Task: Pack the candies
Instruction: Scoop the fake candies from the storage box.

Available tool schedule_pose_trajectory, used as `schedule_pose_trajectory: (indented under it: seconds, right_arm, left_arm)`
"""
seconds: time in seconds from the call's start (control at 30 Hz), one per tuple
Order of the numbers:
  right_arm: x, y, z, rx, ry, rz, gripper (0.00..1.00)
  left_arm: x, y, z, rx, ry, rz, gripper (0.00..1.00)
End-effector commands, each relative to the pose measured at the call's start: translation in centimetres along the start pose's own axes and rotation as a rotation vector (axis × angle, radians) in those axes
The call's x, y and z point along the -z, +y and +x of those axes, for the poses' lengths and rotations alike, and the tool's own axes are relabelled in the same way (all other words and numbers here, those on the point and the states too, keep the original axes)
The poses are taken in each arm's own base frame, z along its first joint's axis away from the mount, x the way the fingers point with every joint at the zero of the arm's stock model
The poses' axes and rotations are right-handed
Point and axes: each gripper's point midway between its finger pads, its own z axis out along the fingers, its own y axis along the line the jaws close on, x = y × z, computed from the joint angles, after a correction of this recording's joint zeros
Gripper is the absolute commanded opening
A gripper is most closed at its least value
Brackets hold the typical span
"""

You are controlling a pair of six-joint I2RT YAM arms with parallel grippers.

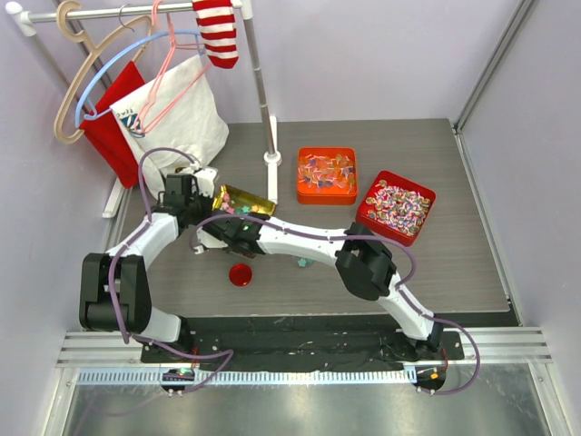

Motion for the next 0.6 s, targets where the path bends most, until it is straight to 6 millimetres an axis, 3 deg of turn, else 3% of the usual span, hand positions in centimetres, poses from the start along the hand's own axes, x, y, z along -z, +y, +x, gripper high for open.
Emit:
schedule_pose_trajectory:
  seconds: [0.0,0.2,0.3,0.57]
  right_arm:
    - [0.7,-0.8,-3.4,-0.105,-0.117,0.014,0.01]
    - [2.6,-1.0,-3.9,-0.172,-0.178,-0.055,0.01]
    - [3.5,-2.1,-3.5,-0.227,-0.211,-0.091,0.01]
    - [3.8,-4.3,-0.2,-0.381,-0.244,-0.183,0.01]
  left_arm:
    - [1.4,-1.3,-5.1,0.004,-0.176,0.061,0.00]
    - [1.3,-1.4,-4.9,0.003,-0.173,0.061,0.00]
    - [1.3,-1.3,-4.9,0.005,-0.173,0.057,0.00]
    - [1.3,-1.1,-4.7,0.006,-0.168,0.047,0.00]
